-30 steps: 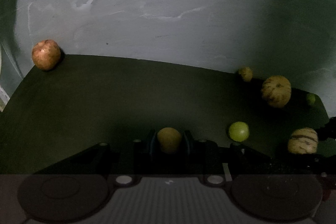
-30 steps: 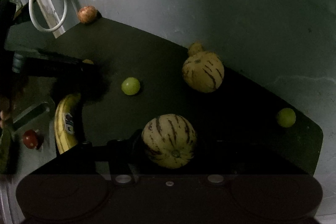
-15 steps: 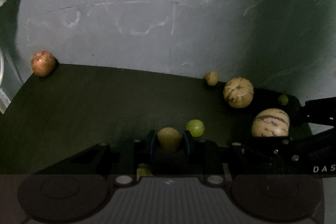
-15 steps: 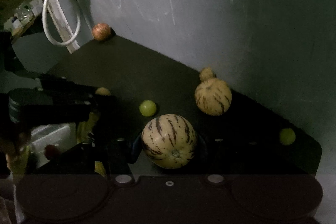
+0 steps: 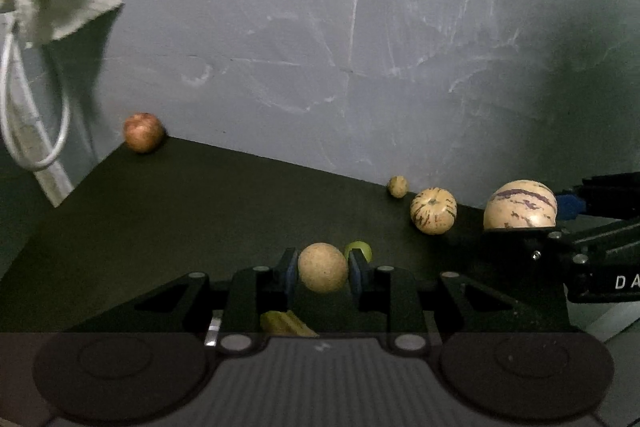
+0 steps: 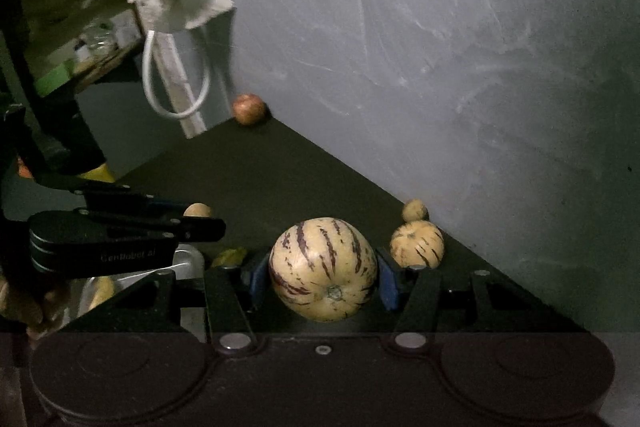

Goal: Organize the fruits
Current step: 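Carry the brown fruit in the left gripper and the striped melon in the right gripper over the metal tray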

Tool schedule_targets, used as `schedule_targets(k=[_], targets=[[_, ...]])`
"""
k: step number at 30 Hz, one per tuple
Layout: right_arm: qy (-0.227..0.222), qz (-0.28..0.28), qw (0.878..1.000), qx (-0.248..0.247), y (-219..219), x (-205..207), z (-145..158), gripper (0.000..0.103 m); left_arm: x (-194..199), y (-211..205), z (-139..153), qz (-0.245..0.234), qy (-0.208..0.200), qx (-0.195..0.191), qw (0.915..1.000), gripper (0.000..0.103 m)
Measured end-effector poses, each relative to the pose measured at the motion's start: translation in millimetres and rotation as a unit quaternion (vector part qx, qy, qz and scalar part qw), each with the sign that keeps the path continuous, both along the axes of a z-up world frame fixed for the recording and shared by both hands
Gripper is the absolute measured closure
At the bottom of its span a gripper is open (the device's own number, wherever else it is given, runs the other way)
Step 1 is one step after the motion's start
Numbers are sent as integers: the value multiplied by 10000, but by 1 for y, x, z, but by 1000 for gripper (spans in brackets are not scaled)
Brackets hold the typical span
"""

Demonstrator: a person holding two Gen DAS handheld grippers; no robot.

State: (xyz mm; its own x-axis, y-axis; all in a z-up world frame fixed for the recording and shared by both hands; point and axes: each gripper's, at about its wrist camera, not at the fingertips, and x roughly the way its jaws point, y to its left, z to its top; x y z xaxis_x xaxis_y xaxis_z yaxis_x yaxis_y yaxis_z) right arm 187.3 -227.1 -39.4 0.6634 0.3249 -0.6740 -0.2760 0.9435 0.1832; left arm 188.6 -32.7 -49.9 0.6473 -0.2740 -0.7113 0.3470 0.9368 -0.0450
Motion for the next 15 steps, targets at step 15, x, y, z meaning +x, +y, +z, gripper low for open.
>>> schedule_targets(k=[15], targets=[[-157, 1166, 9930, 73, 34, -34, 22, 48, -102, 53, -2, 1376, 178, -154, 9902, 74]])
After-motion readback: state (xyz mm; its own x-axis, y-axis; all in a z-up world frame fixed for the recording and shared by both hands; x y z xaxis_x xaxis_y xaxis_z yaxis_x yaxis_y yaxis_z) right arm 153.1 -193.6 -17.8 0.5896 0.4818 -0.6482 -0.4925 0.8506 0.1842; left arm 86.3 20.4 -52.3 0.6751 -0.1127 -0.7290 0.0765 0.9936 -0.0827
